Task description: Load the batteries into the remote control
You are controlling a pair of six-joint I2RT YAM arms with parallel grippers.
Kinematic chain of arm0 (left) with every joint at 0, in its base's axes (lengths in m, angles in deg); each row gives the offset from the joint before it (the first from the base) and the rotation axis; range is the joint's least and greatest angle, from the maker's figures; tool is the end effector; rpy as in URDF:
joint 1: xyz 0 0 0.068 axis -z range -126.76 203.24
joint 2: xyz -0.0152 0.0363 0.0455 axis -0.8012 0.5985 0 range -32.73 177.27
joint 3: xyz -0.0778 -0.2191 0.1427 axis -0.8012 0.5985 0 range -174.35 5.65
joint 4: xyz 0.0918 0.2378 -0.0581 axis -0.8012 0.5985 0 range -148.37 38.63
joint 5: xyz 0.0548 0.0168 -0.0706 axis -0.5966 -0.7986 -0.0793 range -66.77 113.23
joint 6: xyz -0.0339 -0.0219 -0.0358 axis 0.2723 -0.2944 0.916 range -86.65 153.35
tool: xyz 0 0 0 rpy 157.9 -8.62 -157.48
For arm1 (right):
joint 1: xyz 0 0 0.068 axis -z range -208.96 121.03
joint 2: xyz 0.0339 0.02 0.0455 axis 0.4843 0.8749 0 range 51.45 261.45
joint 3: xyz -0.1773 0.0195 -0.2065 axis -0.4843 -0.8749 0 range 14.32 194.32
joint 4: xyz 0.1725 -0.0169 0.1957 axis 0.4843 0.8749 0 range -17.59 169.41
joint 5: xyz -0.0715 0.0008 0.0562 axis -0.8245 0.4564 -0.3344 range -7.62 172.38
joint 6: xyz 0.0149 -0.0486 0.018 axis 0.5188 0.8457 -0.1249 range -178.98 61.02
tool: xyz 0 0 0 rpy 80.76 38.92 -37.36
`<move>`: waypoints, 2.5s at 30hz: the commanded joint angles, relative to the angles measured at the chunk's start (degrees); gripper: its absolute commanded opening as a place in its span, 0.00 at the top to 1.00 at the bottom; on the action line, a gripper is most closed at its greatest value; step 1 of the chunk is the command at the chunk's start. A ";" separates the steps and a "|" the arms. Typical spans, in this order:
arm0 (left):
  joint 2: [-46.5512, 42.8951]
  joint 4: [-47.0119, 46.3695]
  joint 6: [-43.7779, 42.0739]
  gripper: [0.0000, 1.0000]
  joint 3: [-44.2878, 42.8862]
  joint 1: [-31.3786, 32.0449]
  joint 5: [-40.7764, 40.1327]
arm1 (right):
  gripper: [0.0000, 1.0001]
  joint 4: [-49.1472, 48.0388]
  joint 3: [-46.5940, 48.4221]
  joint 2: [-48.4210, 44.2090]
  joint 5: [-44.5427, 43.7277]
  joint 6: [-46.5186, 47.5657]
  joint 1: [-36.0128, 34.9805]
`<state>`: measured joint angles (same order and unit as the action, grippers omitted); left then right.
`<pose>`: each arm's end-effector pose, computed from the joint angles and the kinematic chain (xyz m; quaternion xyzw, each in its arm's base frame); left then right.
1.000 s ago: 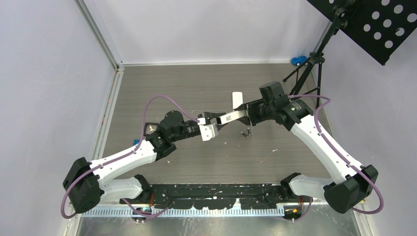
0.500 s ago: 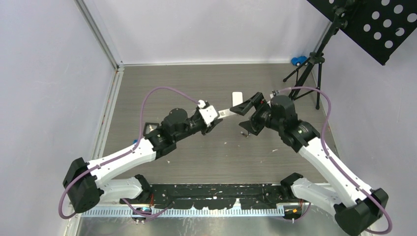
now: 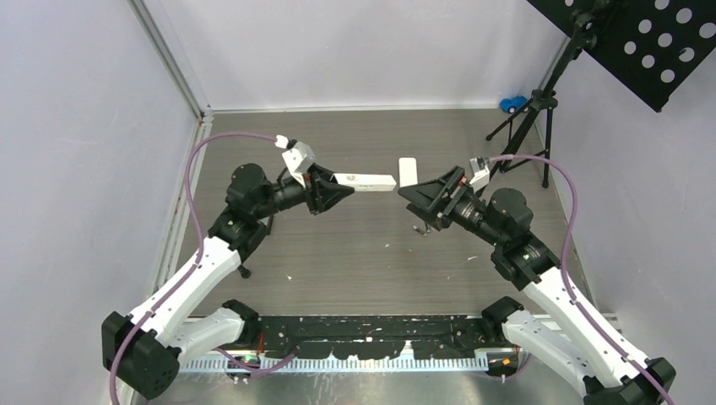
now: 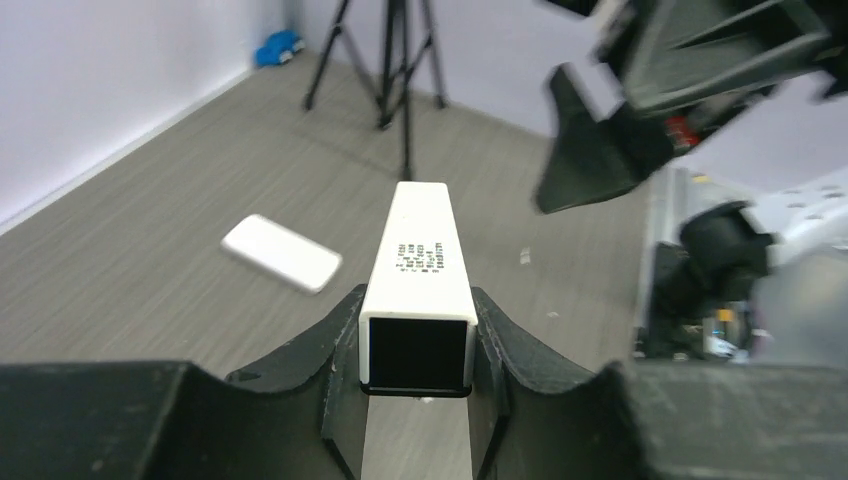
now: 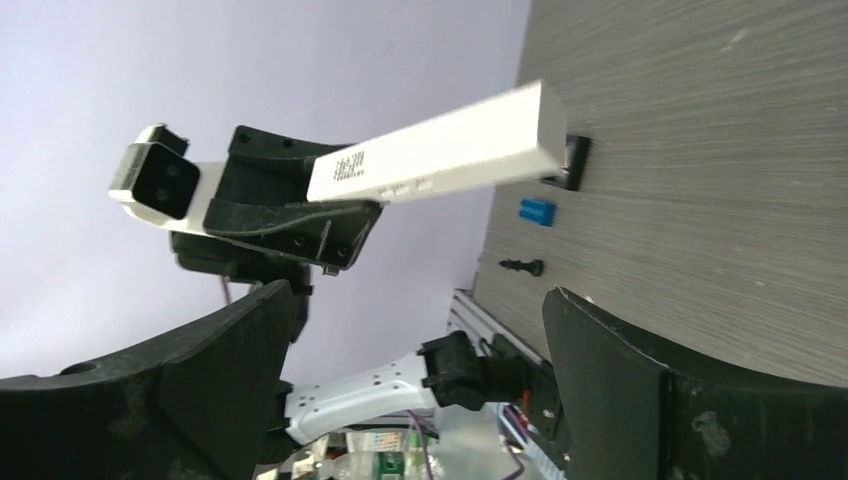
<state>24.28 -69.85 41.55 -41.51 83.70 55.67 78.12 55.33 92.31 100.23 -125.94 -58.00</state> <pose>0.1902 -0.1340 0.3550 0.3257 0.6180 -0.4117 0.5852 0.1456 0.0932 0.3365 0.1391 0.7258 0.5702 0.3589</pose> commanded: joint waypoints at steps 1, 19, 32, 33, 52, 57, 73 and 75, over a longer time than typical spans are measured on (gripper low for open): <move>0.07 -12.42 10.96 1.00 -2.28 -4.23 21.08 | 0.00 -15.93 -2.21 1.35 4.84 -6.27 0.20; 4.33 -29.83 26.59 1.00 -4.37 -6.76 34.50 | 0.20 -31.07 -2.21 6.87 17.66 -11.95 0.21; 4.19 -31.00 25.69 1.00 -4.93 -6.73 34.03 | 0.54 -44.74 -3.35 11.61 24.02 -19.30 -0.05; 4.14 -31.02 25.57 1.00 -5.04 -6.75 33.55 | 0.57 -45.29 -3.68 11.63 24.05 -19.42 -0.05; -3.66 -26.99 19.01 1.00 0.29 -6.82 20.13 | 0.84 -20.08 -4.61 3.30 12.27 0.98 0.11; -3.53 -27.23 19.19 1.00 0.30 -6.82 19.84 | 0.75 -19.47 -4.71 4.11 13.88 2.01 0.12; -3.97 -26.97 27.00 1.00 -1.89 -7.07 13.90 | 0.84 -35.12 -11.26 2.39 13.63 -4.78 0.60; -4.10 -26.61 26.87 1.00 -1.89 -7.34 13.11 | 0.82 -34.77 -11.75 1.63 12.84 -4.78 0.83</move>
<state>23.39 -90.99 66.43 -39.91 79.39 81.62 43.17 45.98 96.62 113.04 -134.49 -58.83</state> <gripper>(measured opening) 0.351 0.411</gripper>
